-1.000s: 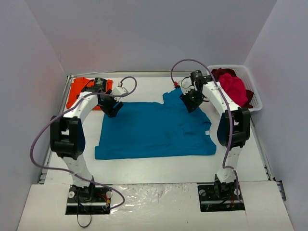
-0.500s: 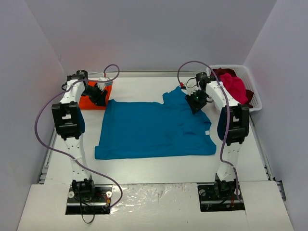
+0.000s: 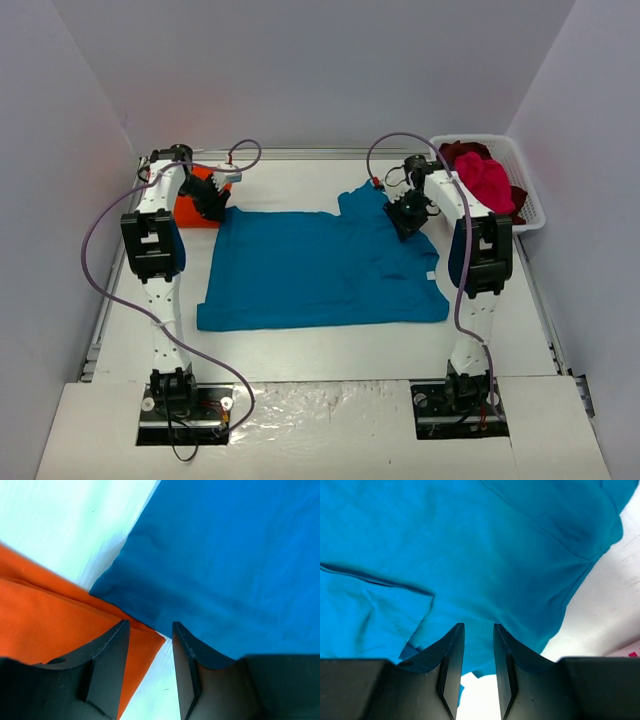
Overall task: Fold and stack the t-shirts
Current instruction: Grap the side of the flattened tshirt furthest away from the robot with both arms
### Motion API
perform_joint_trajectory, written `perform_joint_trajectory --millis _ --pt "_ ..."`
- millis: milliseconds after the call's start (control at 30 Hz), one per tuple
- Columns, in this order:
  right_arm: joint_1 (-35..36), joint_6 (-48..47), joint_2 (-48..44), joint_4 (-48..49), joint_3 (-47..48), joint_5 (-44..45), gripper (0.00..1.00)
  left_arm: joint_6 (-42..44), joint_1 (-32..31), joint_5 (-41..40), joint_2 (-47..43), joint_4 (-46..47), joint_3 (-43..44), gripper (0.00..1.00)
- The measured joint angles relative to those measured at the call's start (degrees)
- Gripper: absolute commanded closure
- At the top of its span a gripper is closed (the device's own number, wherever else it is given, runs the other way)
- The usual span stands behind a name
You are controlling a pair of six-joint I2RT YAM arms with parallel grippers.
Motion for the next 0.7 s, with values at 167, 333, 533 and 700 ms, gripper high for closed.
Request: perform_joint_trajectory --millis 167,333,533,700 --pt "0.0 0.0 1.5 -0.1 0.0 0.2 0.74 1.9 -0.6 -2.1 0.0 0.2 0.0 0.61" --pt "0.0 0.0 2.4 -0.4 0.0 0.4 0.74 2.4 -2.0 -4.2 0.0 2.9 -0.2 0.59" --pt "0.0 0.0 3.8 -0.9 0.7 0.5 0.74 2.6 -3.6 -5.7 0.2 5.8 -0.2 0.58" --pt "0.0 -0.2 4.6 -1.5 0.9 0.5 0.75 3.0 -4.9 -8.1 0.9 7.8 -0.2 0.58"
